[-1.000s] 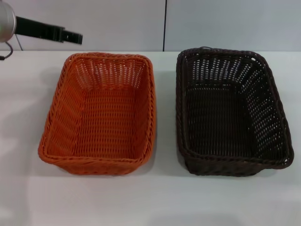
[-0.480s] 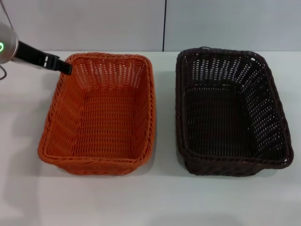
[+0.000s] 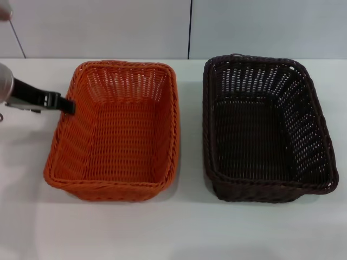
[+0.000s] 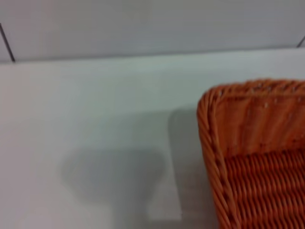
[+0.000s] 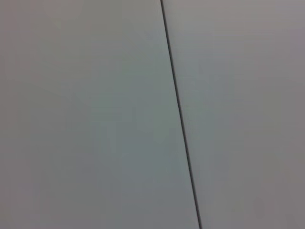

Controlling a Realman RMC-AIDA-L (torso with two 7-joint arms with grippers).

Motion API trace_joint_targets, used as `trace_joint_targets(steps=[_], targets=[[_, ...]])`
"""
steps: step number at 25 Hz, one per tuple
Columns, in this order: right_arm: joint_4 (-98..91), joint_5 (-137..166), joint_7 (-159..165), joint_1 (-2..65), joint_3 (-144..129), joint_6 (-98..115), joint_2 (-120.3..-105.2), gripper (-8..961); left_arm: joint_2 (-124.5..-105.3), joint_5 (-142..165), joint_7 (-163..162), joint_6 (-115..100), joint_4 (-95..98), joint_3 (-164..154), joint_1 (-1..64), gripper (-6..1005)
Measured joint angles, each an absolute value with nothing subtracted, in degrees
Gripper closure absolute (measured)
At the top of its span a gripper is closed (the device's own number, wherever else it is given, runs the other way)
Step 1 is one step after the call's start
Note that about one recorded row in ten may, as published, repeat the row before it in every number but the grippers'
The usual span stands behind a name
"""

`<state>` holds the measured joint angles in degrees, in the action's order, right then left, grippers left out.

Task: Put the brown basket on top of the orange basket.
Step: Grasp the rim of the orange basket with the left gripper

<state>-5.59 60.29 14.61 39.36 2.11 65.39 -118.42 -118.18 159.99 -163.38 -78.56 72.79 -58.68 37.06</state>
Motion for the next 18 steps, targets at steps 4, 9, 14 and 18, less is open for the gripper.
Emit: trace_joint_targets(steps=[4,9,14,18], targets=[[-5.8,60.4,14.6,40.1,1.8,65.6,-118.3,317,-118.46,157.9,-163.6,-78.4,70.7,-59.5,36.2,192],[-6.2,60.6,14.6,40.6,1.8,65.5,-118.29,319,-118.48,156.8,-163.7,-78.0,70.1,-59.6,35.8,213],[-6.3,60.6,14.6,40.8,1.8,65.4,-118.08,320,-118.46,155.8,-163.7,-77.7,69.6,-59.8,35.4,235],[-6.3,60.6,14.6,40.9,1.8,65.4,-118.02,318,-118.43,155.5,-163.7,-77.5,69.1,-60.1,35.4,252]])
